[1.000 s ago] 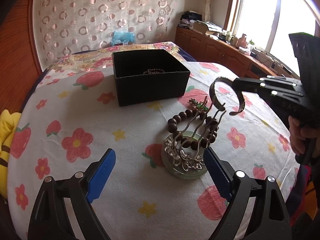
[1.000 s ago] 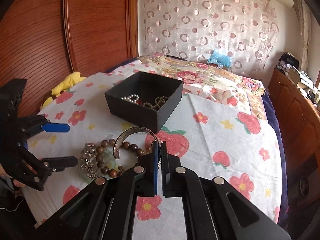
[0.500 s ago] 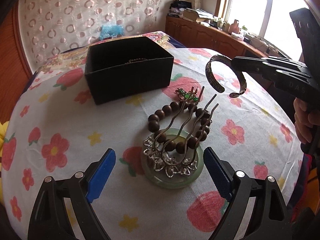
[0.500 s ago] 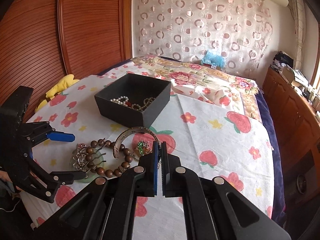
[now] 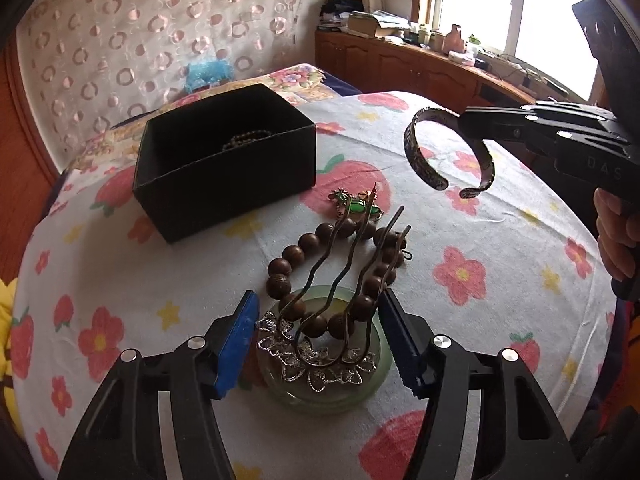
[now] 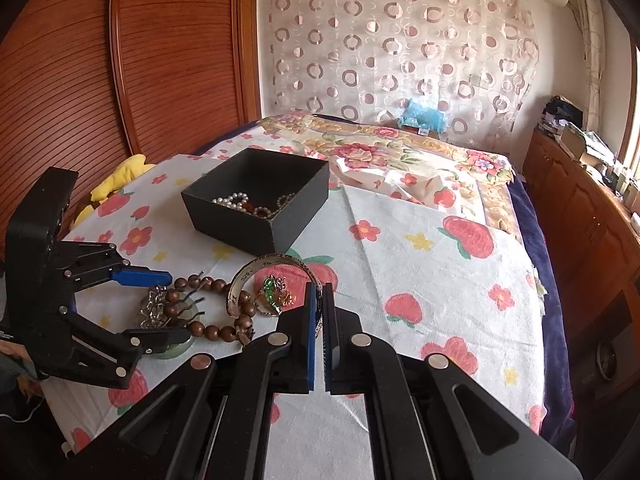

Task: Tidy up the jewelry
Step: 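Close the left gripper on the silver hair comb, then carry the comb and cuff over the black box and open both grippers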

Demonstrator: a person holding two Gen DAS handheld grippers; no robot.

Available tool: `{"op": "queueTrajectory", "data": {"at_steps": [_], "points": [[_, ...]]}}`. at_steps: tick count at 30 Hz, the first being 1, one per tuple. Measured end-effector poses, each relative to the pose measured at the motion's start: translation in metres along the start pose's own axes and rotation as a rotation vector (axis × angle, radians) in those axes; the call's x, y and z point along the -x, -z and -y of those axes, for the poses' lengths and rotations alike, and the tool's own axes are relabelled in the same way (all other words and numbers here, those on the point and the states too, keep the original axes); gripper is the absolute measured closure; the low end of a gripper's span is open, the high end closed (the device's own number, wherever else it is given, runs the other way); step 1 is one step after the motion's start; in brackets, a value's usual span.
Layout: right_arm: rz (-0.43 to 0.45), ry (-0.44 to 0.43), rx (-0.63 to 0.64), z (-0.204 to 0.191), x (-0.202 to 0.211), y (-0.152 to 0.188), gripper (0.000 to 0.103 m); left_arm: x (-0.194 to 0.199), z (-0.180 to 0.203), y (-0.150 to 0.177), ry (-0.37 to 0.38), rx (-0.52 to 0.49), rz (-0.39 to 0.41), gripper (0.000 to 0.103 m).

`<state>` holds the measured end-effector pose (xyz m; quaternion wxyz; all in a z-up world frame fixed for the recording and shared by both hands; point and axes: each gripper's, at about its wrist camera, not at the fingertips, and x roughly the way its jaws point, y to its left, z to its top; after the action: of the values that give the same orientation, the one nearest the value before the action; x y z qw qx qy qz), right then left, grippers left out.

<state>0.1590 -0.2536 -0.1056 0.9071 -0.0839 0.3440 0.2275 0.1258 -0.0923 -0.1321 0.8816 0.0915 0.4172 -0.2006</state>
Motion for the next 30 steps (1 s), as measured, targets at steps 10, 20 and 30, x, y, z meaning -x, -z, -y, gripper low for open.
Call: {"op": "queueTrajectory", "data": {"at_steps": [10, 20, 30], "points": [[0.016, -0.015, 0.002, -0.007, 0.001, -0.007, 0.099, 0.028, -0.016, 0.002, 0.004, 0.052, 0.079, 0.045], [0.046, -0.029, 0.029, -0.019, 0.001, -0.032, 0.100, 0.049, -0.030, 0.000, -0.005, 0.086, 0.127, 0.045], [0.046, -0.040, 0.017, -0.016, -0.042, -0.078, 0.099, 0.066, -0.059, -0.020, -0.045, 0.122, 0.175, 0.045]]}}
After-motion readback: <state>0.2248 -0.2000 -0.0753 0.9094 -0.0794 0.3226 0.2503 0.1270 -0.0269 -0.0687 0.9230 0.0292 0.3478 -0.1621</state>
